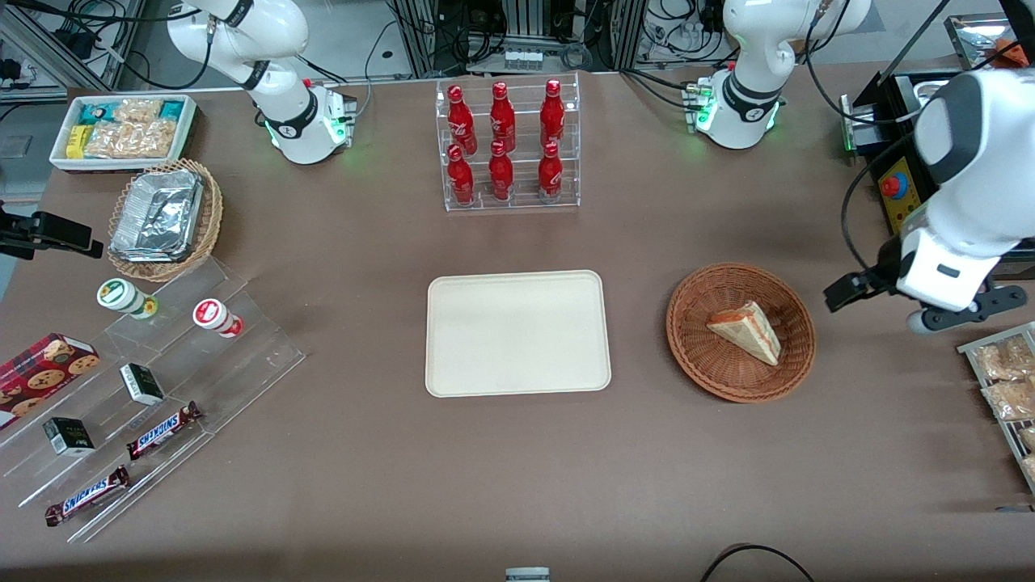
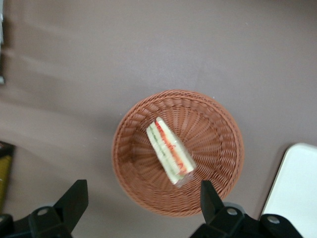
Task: Place sandwich from basket to tray
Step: 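Move the left gripper over the wrapped sandwich in the wicker basket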
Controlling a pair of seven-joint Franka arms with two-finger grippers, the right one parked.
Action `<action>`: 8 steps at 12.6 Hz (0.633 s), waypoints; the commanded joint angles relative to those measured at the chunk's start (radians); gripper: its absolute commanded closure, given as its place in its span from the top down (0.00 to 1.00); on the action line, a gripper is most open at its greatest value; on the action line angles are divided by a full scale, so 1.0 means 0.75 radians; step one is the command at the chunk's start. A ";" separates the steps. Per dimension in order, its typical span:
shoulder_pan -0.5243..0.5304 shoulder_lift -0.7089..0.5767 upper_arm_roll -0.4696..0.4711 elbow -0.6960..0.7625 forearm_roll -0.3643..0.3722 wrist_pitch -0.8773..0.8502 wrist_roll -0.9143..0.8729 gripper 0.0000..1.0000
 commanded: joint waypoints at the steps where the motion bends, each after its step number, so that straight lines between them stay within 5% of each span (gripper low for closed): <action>1: -0.002 -0.029 -0.031 -0.127 -0.020 0.144 -0.298 1.00; 8: -0.006 0.075 -0.107 -0.348 -0.010 0.520 -0.794 1.00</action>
